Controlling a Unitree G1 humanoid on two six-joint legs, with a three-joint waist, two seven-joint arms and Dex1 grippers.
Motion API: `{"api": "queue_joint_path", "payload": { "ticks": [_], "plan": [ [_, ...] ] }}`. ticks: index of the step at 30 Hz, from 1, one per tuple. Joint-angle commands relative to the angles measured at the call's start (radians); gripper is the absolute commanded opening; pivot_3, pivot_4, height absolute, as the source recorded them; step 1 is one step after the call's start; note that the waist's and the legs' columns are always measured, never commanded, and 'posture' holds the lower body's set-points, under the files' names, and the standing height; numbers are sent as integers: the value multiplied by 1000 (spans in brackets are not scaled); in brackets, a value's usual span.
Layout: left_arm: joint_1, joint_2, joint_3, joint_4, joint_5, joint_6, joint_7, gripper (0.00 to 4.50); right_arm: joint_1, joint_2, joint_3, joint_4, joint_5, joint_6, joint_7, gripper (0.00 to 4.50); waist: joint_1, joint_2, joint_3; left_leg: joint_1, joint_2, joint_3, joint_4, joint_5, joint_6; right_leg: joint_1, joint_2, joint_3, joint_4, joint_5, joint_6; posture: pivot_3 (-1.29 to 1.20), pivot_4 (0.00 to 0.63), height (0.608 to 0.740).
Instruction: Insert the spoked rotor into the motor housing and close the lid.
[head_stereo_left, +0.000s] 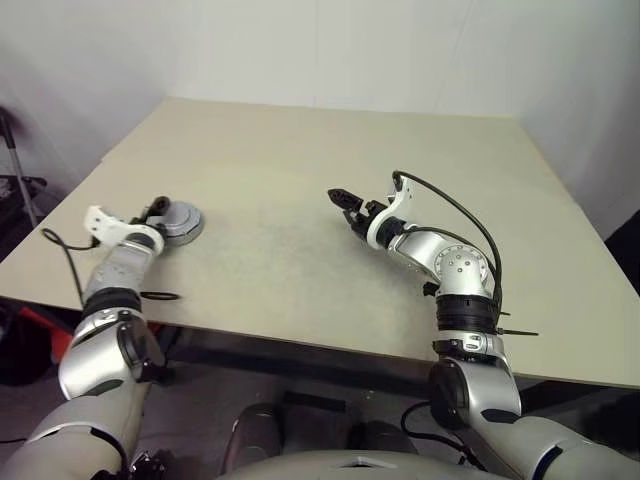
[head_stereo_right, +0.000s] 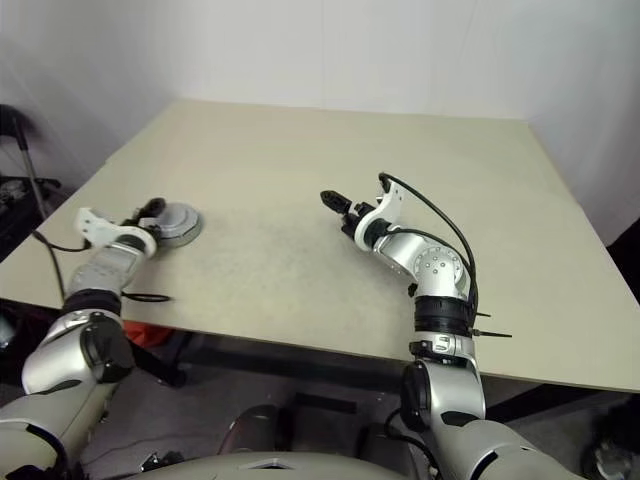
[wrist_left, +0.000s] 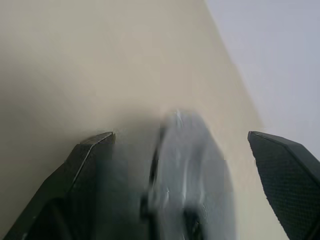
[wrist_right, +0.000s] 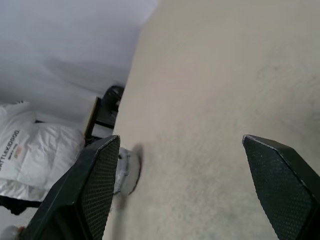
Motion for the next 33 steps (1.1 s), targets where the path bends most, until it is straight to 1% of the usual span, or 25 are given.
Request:
{"api": "queue_joint_path", "payload": {
  "ticks": [1,4,6,9,11,13,15,16,19,21,24,26,33],
  "plan": [
    [-38,14,-51,-11,61,-65,-43,4482,-43,-9,37,-37,-36,-14,65,4055,6,0,0,0,0,0,0,0,0,0,0,0,0,0,0,0,0,740],
    [-19,-14,-135,-76,138,-144,-116,4482,-4,-44,144,-130,-173,-137,164,4055,16,0,0,0,-3,-1,0,0,0,2,-2,0,0,0,0,0,0,740],
    [5,-49,-198,-160,178,-189,-181,4482,35,-79,224,-193,-296,-269,230,4055,26,-1,0,-2,-4,-1,0,0,0,2,-3,0,-1,0,0,0,0,740],
    [45,-95,-283,-286,222,-244,-263,4482,81,-129,295,-240,-436,-410,288,4055,27,-4,1,-3,-4,-2,1,0,0,1,-4,-1,-1,1,0,0,0,740],
    [76,-129,-372,-399,268,-280,-329,4482,111,-215,347,-254,-550,-477,328,4055,29,-5,2,-3,-4,-2,1,0,0,1,-4,-2,-1,1,0,0,0,740],
    [107,-147,-456,-502,298,-261,-396,4482,145,-310,385,-259,-635,-528,389,4055,29,-5,2,-3,-5,-2,1,0,0,3,-6,-3,-1,1,0,0,0,740],
    [137,-144,-532,-572,320,-219,-473,4482,174,-386,410,-266,-668,-539,467,4055,26,-5,2,-3,-6,-2,2,0,1,4,-7,-3,-1,1,0,0,0,740],
    [146,-141,-553,-589,328,-208,-494,4482,181,-404,415,-266,-678,-542,489,4055,24,-5,2,-3,-6,-2,2,-1,1,4,-7,-3,-1,1,0,0,0,740],
    [197,-121,-727,-565,489,-305,-591,4482,208,-501,428,-246,-721,-563,595,4055,9,-4,2,-1,-4,-2,3,-1,3,3,-5,-3,0,1,-3,0,0,740],
    [214,-115,-801,-514,559,-367,-631,4482,212,-536,431,-228,-738,-573,644,4055,4,-2,2,0,-4,-2,3,-1,4,3,-5,-3,0,1,-3,0,0,740],
    [220,-123,-818,-492,564,-389,-664,4482,217,-561,438,-216,-760,-584,693,4055,-2,-3,2,0,-2,-2,4,-3,11,3,-3,-3,0,-1,-7,0,0,740],
    [223,-132,-818,-496,559,-391,-674,4482,228,-565,433,-219,-769,-588,713,4055,0,-3,2,-2,1,-2,6,-3,12,3,-1,-4,0,0,-10,0,0,740],
    [225,-142,-820,-493,565,-401,-678,4482,232,-542,416,-215,-787,-585,722,4055,2,-2,2,-1,2,-2,10,-2,16,4,-1,-5,2,1,-15,0,0,740]
  ]
}}
